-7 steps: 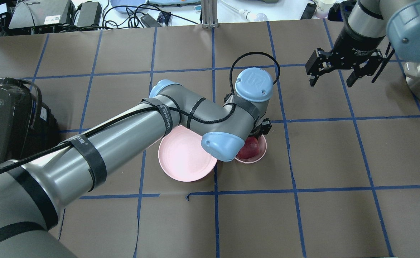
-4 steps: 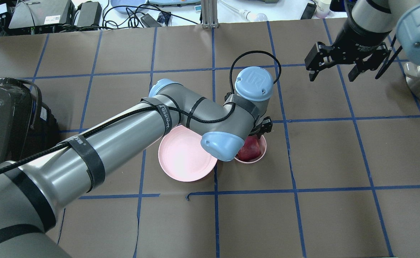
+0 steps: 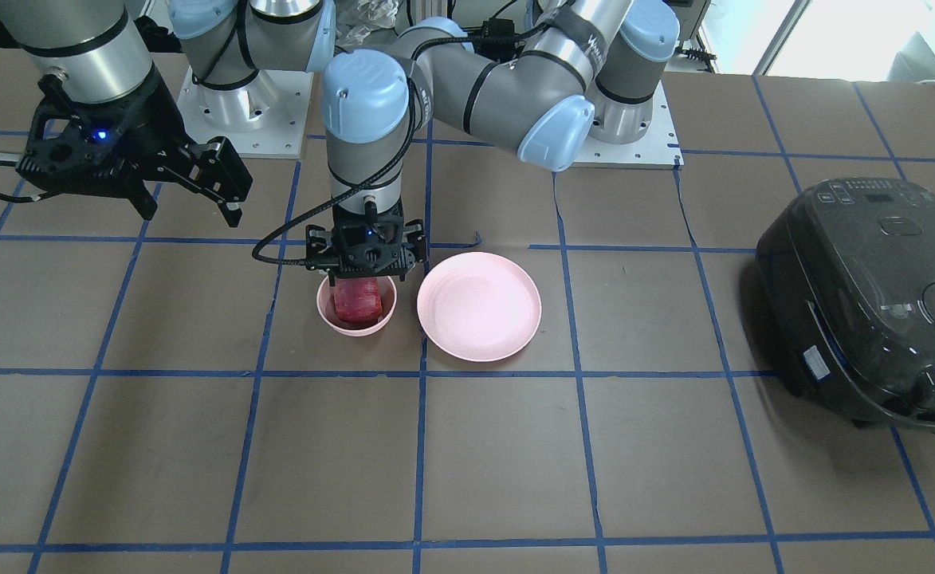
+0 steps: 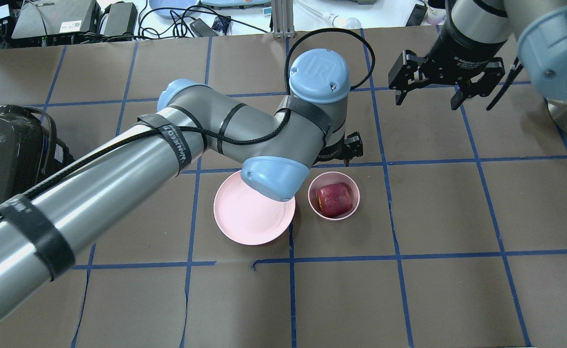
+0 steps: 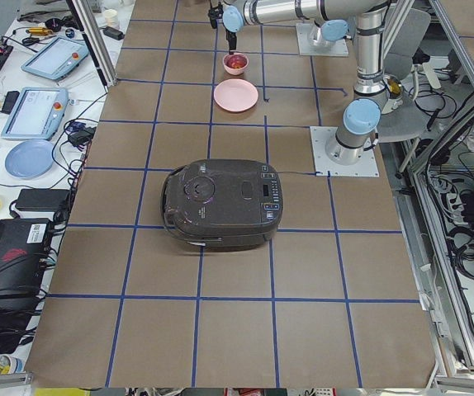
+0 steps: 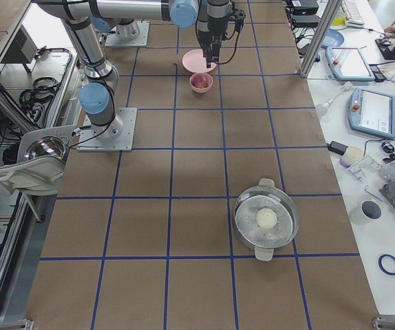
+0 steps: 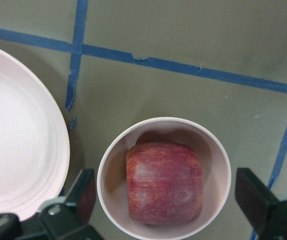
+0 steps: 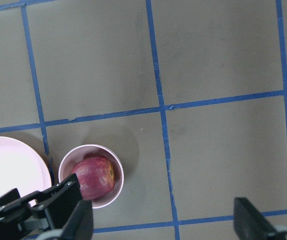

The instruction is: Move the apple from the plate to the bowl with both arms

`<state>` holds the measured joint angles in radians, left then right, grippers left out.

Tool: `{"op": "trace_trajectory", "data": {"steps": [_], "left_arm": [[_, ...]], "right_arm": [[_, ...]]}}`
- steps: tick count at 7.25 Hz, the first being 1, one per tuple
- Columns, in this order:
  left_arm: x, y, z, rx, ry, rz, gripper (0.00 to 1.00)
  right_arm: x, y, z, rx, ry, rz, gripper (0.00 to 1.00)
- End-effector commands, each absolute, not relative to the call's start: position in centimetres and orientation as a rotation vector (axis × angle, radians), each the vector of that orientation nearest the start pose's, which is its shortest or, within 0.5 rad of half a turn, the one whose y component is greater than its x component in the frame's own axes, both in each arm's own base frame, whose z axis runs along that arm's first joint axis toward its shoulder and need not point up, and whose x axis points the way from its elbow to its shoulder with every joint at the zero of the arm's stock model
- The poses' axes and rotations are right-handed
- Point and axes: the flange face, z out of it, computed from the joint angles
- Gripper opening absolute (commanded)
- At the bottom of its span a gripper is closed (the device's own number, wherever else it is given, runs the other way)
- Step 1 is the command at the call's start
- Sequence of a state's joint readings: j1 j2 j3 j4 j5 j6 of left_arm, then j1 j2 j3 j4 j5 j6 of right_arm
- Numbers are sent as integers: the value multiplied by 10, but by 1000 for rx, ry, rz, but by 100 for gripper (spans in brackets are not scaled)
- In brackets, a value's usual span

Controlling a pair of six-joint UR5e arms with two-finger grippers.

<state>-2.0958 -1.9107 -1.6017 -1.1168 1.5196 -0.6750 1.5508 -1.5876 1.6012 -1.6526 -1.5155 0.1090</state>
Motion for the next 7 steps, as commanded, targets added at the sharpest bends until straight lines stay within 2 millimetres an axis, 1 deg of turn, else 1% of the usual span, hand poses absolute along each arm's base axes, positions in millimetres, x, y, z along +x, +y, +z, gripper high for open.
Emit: {"op": "trace_trajectory", "data": {"steps": [1, 2, 3, 4, 5, 6, 7], "left_arm": [[-387, -448, 402, -97, 3213, -12, 100], [-361, -443, 431, -56, 3202, 23, 100], [-337, -433, 463, 43, 3196, 25, 100], [-312, -427, 489, 90, 3189, 9, 100], [-277, -434, 497, 109, 3181, 28, 100], [-241, -444, 509, 118, 3188, -3, 100], [-204, -455, 518, 31, 3190, -29, 100]], "right_arm": [[130, -490, 497, 198, 3077, -121, 100], [129, -488, 497, 197, 3088, -123, 100], [128, -485, 495, 193, 3093, -102, 100], [128, -485, 495, 193, 3093, -102, 100], [128, -484, 488, 193, 3094, -76, 100], [127, -484, 483, 194, 3098, -64, 100], [127, -484, 483, 194, 3101, -62, 100]]}}
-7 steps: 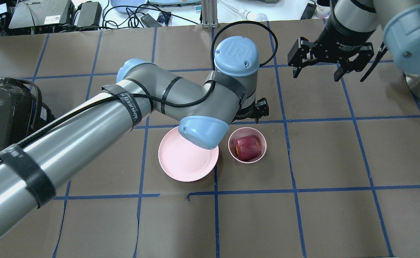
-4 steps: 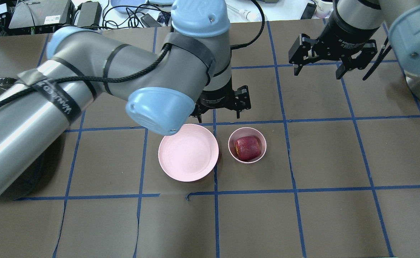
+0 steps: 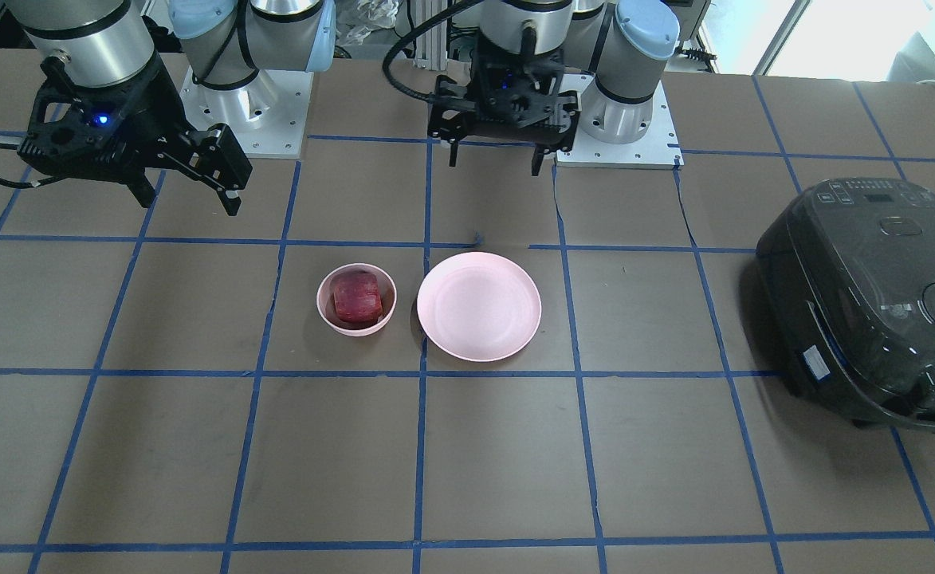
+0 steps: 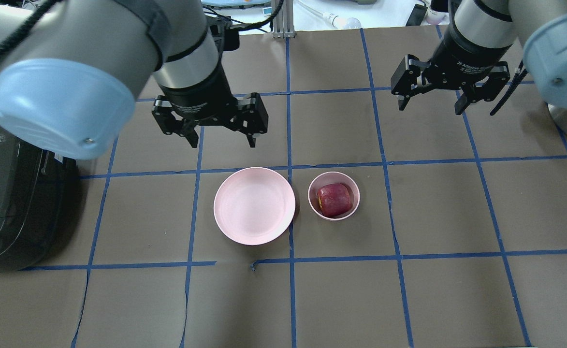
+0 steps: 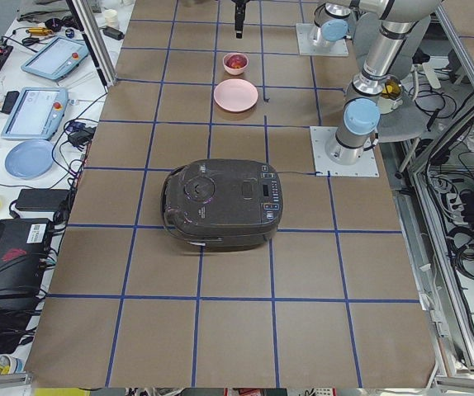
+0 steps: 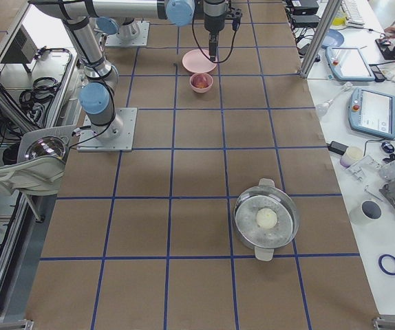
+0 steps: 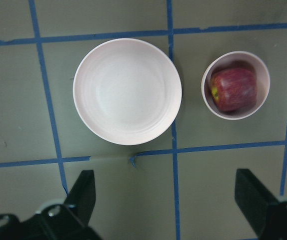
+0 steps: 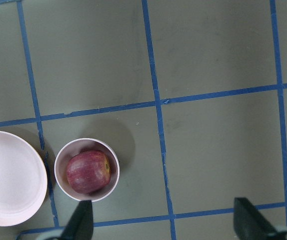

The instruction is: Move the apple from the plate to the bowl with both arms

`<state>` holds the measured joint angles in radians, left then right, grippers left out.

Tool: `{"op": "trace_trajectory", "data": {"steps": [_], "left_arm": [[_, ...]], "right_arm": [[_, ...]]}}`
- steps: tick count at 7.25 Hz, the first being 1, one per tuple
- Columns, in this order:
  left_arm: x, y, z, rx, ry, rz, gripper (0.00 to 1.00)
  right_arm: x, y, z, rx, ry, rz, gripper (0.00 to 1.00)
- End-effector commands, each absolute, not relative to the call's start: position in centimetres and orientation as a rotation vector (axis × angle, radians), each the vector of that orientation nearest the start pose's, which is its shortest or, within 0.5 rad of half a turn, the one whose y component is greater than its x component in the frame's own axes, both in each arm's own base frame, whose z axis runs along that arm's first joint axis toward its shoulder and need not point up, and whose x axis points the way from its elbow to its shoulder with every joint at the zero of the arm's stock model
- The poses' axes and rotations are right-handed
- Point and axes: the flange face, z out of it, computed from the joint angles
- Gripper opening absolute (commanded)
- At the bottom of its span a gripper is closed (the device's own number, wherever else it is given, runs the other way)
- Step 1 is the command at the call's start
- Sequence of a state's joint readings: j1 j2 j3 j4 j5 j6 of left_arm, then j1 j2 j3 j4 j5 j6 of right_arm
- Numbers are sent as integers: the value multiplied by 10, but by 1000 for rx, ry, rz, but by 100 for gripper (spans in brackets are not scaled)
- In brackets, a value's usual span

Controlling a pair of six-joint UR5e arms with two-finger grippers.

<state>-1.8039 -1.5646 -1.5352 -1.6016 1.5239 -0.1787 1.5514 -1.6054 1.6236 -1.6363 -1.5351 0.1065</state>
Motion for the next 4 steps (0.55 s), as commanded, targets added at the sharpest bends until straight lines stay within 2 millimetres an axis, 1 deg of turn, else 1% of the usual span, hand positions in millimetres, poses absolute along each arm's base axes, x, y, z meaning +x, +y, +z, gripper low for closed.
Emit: {"op": "trace_trajectory", "data": {"steps": [1, 2, 3, 4], "left_arm": [[-170, -465, 519, -25, 3189, -41, 100], [-152, -472, 521, -3, 3188, -73, 100], [-152, -476, 522, 5, 3184, -127, 100], [-152, -476, 522, 8, 3184, -135, 100]], "right_arm": [[127, -483, 483, 194, 3101, -62, 100], [127, -483, 483, 196, 3099, -62, 100], [127, -485, 480, 199, 3101, -53, 100], [125, -486, 480, 204, 3102, -53, 100]]}}
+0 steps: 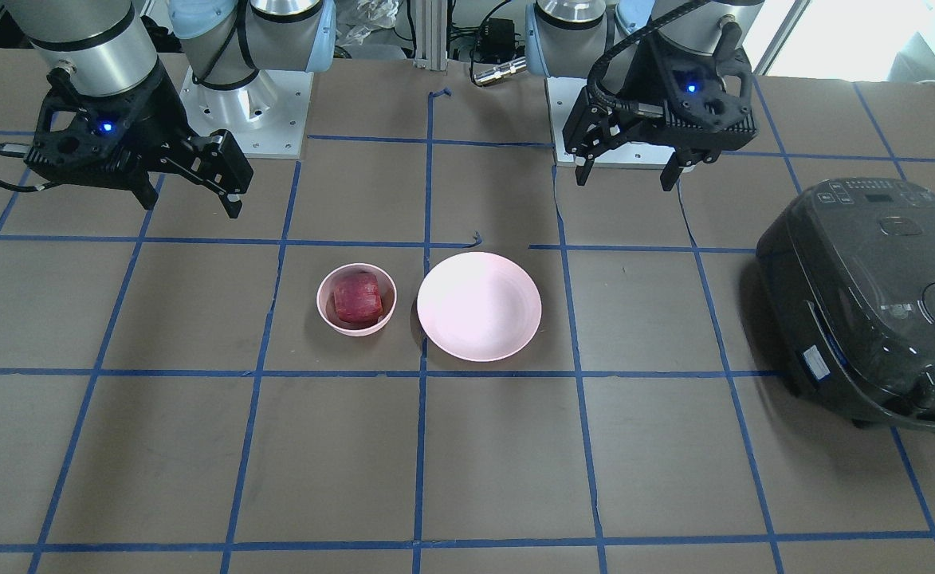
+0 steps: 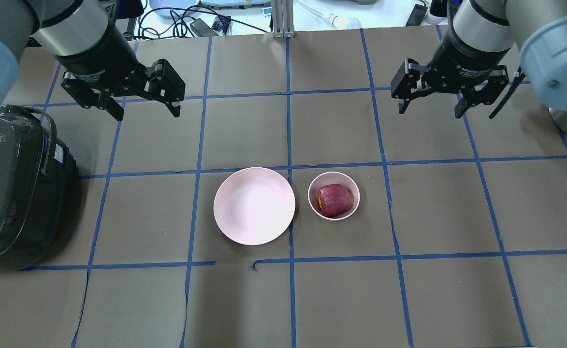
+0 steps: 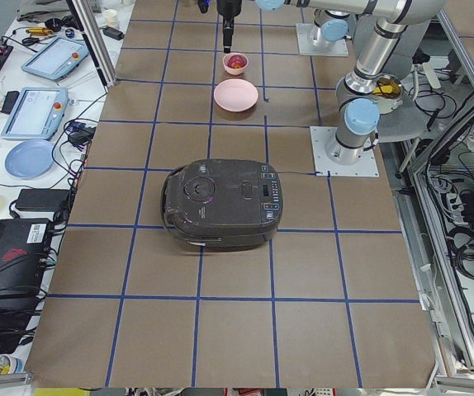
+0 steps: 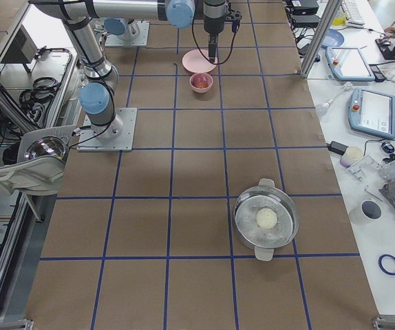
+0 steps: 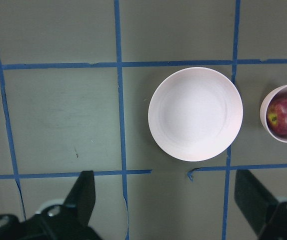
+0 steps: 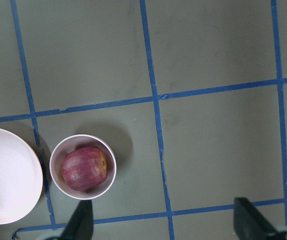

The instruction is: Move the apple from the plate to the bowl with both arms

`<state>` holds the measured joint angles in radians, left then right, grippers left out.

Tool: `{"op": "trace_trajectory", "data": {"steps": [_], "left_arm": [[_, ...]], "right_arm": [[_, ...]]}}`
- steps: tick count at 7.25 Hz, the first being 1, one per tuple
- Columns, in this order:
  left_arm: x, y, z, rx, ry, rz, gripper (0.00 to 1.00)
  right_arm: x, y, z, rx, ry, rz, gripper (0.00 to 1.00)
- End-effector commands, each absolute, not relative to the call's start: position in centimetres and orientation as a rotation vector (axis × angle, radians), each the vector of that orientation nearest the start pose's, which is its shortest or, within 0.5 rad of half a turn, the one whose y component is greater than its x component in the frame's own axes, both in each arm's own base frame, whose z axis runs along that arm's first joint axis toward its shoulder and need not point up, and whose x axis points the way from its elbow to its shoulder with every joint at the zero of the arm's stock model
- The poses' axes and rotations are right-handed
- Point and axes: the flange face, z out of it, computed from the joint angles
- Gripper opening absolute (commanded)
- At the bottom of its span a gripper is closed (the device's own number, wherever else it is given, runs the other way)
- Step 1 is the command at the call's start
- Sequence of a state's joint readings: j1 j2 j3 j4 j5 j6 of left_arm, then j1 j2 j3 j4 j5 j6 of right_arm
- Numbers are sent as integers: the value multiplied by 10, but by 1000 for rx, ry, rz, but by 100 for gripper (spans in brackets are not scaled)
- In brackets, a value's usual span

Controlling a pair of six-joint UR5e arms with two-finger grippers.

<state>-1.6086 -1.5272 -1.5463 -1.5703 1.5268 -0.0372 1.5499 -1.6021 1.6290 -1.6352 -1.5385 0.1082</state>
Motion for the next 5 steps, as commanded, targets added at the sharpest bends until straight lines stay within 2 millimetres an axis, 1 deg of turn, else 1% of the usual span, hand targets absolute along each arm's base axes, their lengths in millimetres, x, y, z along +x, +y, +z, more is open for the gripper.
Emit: {"op": "trace_trajectory", "data": {"steps": [1, 5], "left_arm": [[-152, -476, 521, 10, 3184, -145, 100], [-151, -473, 517, 9, 3166, -140, 100]], "right_arm": [[125, -486, 480, 204, 3102, -53, 100], [123, -487, 479, 209, 3102, -51, 100]]}}
